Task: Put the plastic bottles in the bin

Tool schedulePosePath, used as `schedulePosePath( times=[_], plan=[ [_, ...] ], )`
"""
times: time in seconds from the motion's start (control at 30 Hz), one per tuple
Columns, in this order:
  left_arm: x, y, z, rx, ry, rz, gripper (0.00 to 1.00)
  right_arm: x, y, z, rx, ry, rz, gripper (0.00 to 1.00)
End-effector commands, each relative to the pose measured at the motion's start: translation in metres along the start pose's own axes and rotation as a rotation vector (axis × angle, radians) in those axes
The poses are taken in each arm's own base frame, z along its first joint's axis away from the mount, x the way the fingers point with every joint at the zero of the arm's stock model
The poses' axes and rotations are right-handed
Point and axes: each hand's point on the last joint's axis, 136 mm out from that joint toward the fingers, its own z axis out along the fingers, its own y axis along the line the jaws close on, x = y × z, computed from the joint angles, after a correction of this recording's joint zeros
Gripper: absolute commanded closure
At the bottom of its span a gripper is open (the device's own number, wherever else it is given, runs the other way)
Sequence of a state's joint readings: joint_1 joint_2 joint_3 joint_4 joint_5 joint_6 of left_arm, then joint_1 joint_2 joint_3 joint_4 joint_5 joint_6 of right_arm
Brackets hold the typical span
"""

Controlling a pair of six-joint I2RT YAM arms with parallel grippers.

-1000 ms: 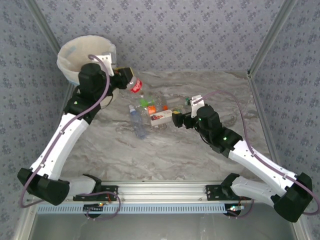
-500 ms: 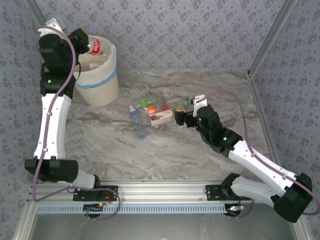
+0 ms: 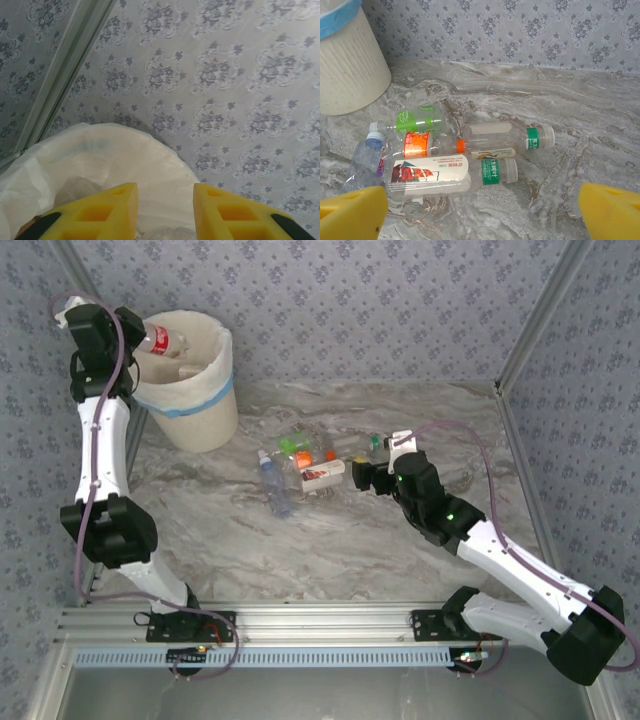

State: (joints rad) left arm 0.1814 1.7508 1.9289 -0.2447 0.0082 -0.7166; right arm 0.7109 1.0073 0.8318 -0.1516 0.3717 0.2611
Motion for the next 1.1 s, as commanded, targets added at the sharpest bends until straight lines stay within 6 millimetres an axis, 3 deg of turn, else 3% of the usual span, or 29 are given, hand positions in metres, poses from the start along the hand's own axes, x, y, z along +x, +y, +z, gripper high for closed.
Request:
schedulePosePath(
  times=[0.0, 0.17, 0.2, 0.27, 0.3, 0.43, 0.53, 0.83, 1.07],
  plan=[
    [-0.007, -0.014, 0.012, 0.057, 0.011, -0.042, 1.00, -0.005, -0.008, -0.006, 0.031, -0.010, 0.033, 0.00],
    [0.009, 0.008, 0.044, -0.044, 0.081, 0.009, 0.82, 0.000, -0.011, -0.008, 0.041, 0.007, 0.035, 0.00],
    [0.014, 0.009, 0.048, -0.052, 0.116, 0.019, 0.72, 0.000, -0.013, -0.009, 0.046, 0.009, 0.034, 0.00],
    [0.021, 0.006, 0.052, -0.049, 0.179, 0.030, 0.38, 0.002, -0.014, -0.010, 0.052, 0.014, 0.034, 0.00],
    [0.026, 0.006, 0.053, -0.054, 0.210, 0.036, 0.29, 0.003, -0.015, -0.010, 0.058, 0.016, 0.035, 0.00],
    [0.034, 0.001, 0.046, -0.072, 0.265, 0.089, 0.16, 0.004, -0.017, -0.009, 0.066, 0.017, 0.039, 0.00],
    [0.033, -0.008, 0.037, -0.068, 0.265, 0.139, 0.01, 0.004, -0.018, -0.007, 0.069, 0.015, 0.041, 0.00],
    [0.033, -0.046, 0.006, 0.009, 0.266, 0.265, 0.01, 0.004, -0.018, -0.002, 0.073, 0.021, 0.050, 0.00],
    [0.068, -0.098, -0.039, 0.088, 0.283, 0.431, 0.01, 0.008, -0.022, -0.001, 0.087, 0.021, 0.069, 0.00]
  ],
)
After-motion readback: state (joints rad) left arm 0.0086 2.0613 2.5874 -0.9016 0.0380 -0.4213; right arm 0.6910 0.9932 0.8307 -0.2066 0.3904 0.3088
